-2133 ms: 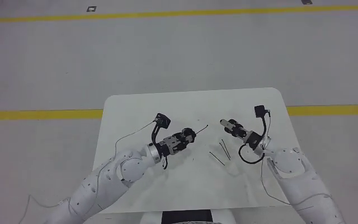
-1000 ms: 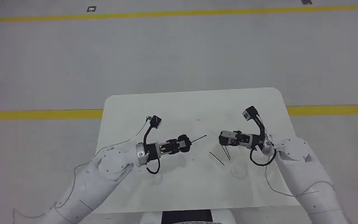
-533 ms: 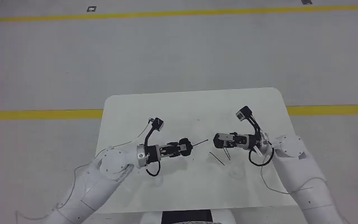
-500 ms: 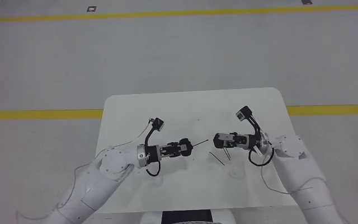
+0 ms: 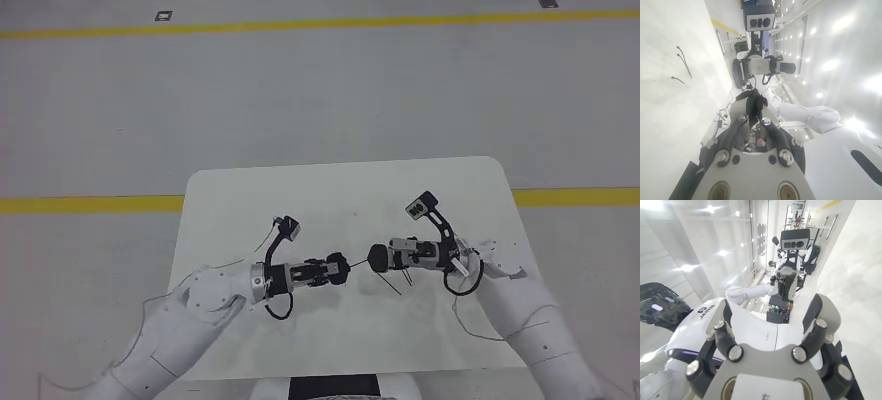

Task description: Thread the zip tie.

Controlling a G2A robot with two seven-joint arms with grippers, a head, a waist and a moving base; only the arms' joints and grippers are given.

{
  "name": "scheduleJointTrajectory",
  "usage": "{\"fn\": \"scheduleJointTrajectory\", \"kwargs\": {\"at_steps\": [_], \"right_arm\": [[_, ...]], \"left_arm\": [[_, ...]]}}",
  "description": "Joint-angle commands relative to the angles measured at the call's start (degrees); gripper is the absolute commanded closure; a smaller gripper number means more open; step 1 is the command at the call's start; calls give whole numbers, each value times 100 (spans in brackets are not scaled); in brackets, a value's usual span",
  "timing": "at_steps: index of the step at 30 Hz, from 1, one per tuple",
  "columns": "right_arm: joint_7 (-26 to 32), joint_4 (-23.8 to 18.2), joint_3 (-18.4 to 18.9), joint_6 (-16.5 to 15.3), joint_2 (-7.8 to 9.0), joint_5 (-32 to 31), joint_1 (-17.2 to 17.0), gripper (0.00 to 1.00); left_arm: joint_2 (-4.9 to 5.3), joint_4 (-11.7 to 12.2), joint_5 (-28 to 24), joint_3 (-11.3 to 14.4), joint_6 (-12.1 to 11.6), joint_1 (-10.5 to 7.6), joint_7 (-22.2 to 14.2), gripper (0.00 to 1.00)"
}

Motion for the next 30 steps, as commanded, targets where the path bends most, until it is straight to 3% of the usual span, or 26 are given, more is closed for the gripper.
{"fn": "scheduleJointTrajectory", "kwargs": {"at_steps": [1,9,16,24,30], "right_arm": [[0,-1,6,0,-2,-7,-2,0],[0,-88,-95,147,0,426,-102,0],[0,-188,-409,267,207,719,-48,0],[0,-18,-969,0,502,787,228,0],[0,-18,-969,0,502,787,228,0]], "left_arm": [[1,-2,2,1,0,0,1,100],[1,-2,2,1,0,0,1,100],[1,-2,2,1,0,0,1,100],[-11,-41,-49,38,21,1,59,100],[16,1,-158,-72,0,21,-172,100]]}}
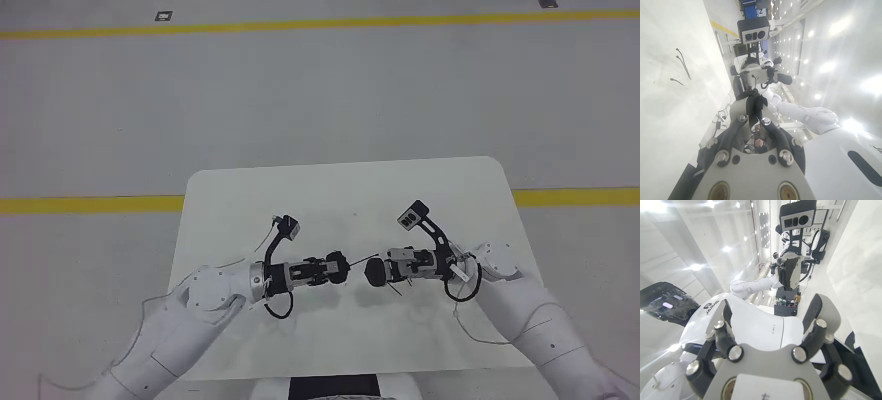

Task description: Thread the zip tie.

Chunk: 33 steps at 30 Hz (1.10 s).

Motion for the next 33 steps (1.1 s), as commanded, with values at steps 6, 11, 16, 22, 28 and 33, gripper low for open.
{"fn": "scheduleJointTrajectory", "kwargs": {"at_steps": [6,11,16,22,28,33], "right_arm": [[0,0,0,0,0,-1,0,0],[0,0,0,0,0,-1,0,0],[-145,-47,10,117,-24,21,-41,0],[0,148,-67,101,-77,88,51,0],[0,332,-238,40,-118,254,135,63],[0,504,-388,0,-141,332,242,78]], "left_arm": [[52,3,-41,-238,1,105,-494,100],[66,23,1,-425,1,207,-675,100],[46,-54,-23,-526,1,327,-777,100],[46,-54,-23,-526,1,327,-777,100],[46,-54,-23,-526,1,327,-777,100],[46,-54,-23,-526,1,327,-777,100]]}}
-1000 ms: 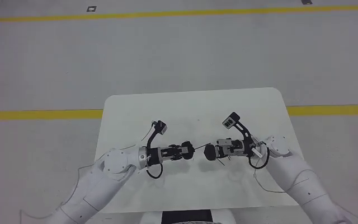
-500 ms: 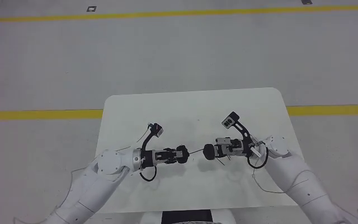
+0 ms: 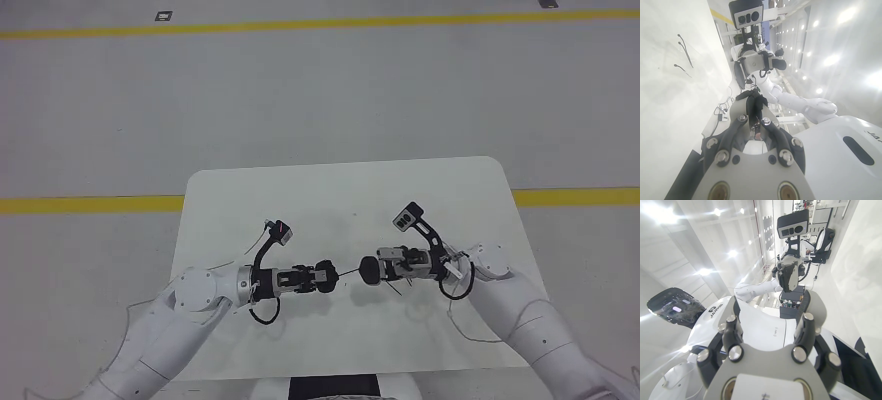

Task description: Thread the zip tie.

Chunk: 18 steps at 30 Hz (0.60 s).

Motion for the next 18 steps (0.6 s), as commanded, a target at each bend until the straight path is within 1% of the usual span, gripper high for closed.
{"fn": "scheduleJointTrajectory", "kwargs": {"at_steps": [1,6,8,9,10,18], "right_arm": [[0,65,-46,-2,-8,13,42,79],[0,191,-113,-2,-35,-28,120,86],[0,233,-131,-2,-48,-36,141,87],[0,250,-139,-2,-54,-39,147,91],[0,266,-147,-2,-60,-44,154,92],[0,367,-206,-2,-98,-78,208,91]], "left_arm": [[0,0,0,0,0,0,0,100],[0,0,0,0,0,0,0,100],[0,0,0,0,0,0,0,100],[0,0,0,0,0,0,0,100],[0,0,0,0,0,0,0,100],[0,0,0,0,0,0,0,100]]}}
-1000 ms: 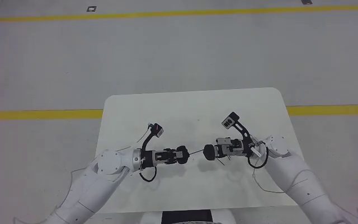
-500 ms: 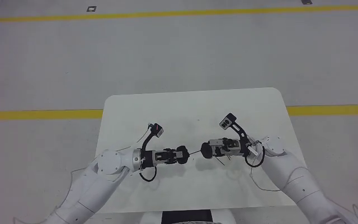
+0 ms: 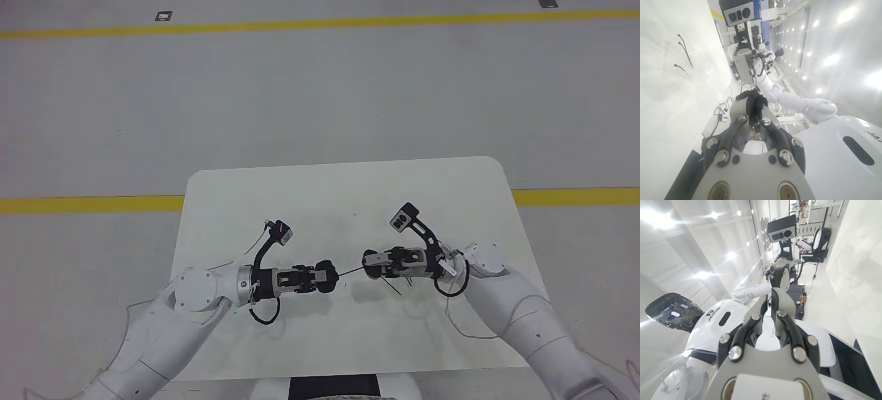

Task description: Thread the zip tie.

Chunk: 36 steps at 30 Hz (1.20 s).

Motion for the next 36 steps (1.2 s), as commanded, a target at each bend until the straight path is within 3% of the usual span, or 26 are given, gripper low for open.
{"fn": "scheduleJointTrajectory", "kwargs": {"at_steps": [1,11,21,25,36], "right_arm": [[0,14,-13,0,-6,-13,12,90],[0,7,-26,0,-17,-58,18,89],[0,-17,3,0,-24,-97,4,96],[0,-18,18,0,-24,-116,-4,87],[0,-70,61,0,-18,-142,-46,86]], "left_arm": [[0,0,0,0,0,0,0,100],[0,0,0,0,0,0,0,100],[0,0,0,0,0,0,0,100],[0,0,0,0,0,0,0,100],[0,0,0,0,0,0,0,100]]}}
